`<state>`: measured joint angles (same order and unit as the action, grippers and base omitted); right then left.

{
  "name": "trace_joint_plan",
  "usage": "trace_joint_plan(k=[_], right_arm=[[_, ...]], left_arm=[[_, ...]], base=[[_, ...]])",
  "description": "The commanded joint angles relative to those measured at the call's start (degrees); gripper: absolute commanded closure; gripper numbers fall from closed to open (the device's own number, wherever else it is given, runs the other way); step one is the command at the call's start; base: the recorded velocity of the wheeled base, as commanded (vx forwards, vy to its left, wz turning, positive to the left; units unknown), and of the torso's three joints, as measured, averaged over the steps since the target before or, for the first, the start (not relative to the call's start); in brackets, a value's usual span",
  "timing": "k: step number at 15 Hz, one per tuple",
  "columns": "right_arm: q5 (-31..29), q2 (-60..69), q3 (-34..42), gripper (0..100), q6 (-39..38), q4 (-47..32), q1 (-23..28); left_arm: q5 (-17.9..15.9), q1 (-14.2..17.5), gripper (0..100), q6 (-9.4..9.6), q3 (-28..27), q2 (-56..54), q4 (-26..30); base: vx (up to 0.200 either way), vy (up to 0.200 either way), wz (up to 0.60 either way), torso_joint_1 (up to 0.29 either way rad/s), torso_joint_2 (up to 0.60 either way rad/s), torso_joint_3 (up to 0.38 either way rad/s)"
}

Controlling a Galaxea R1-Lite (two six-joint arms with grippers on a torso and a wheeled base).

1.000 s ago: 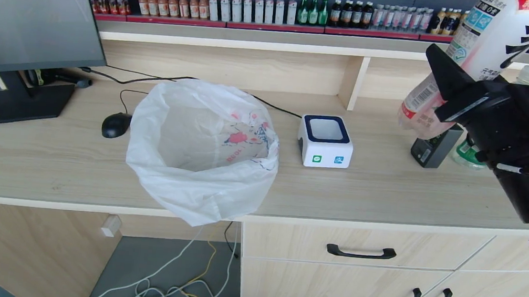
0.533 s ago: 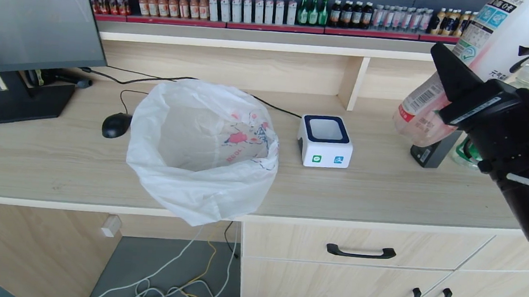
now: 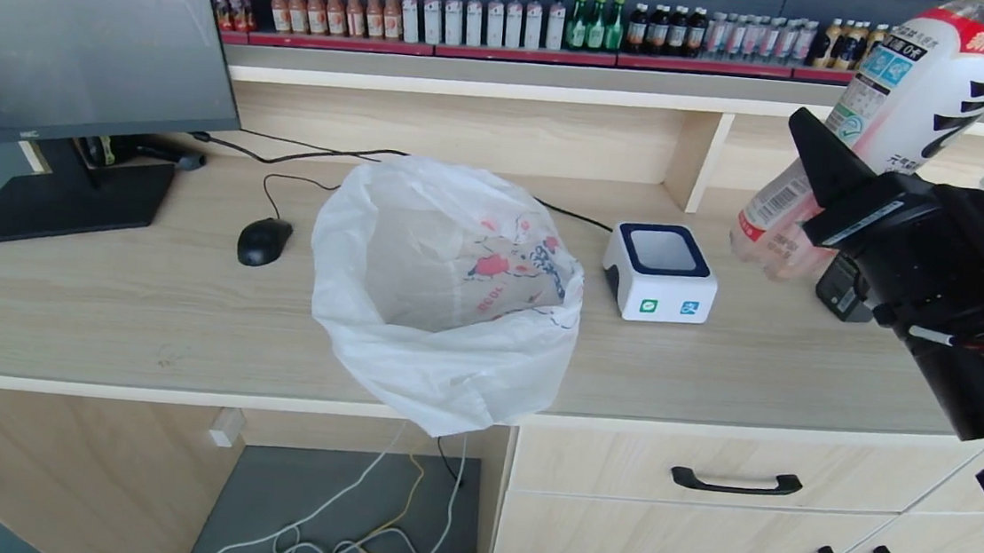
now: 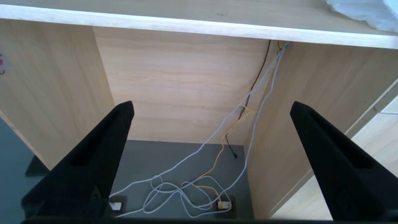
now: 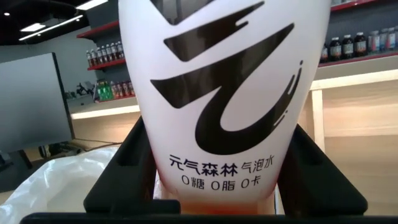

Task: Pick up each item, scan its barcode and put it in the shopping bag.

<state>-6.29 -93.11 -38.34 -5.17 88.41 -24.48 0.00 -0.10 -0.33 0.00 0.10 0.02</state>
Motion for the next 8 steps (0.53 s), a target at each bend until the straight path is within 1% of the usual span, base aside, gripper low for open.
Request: trace_joint_plan(k=[1,8], right_arm=[[0.14,-2.07,-0.51,100,-0.02,0.19,0.4],[0.31,-4.27,-3.14,100,1.04,0.19,0.4]], left_arm=[[0.0,0.01,0,-0.02,0.0,-0.01,0.06],[-0.09,0.01,0,0.07,0.0,-0.01,0.06]], base=[[0.0,0.2,0.0,0.002,0.0,0.007],[0.0,0.2,0.0,0.002,0.0,0.004]])
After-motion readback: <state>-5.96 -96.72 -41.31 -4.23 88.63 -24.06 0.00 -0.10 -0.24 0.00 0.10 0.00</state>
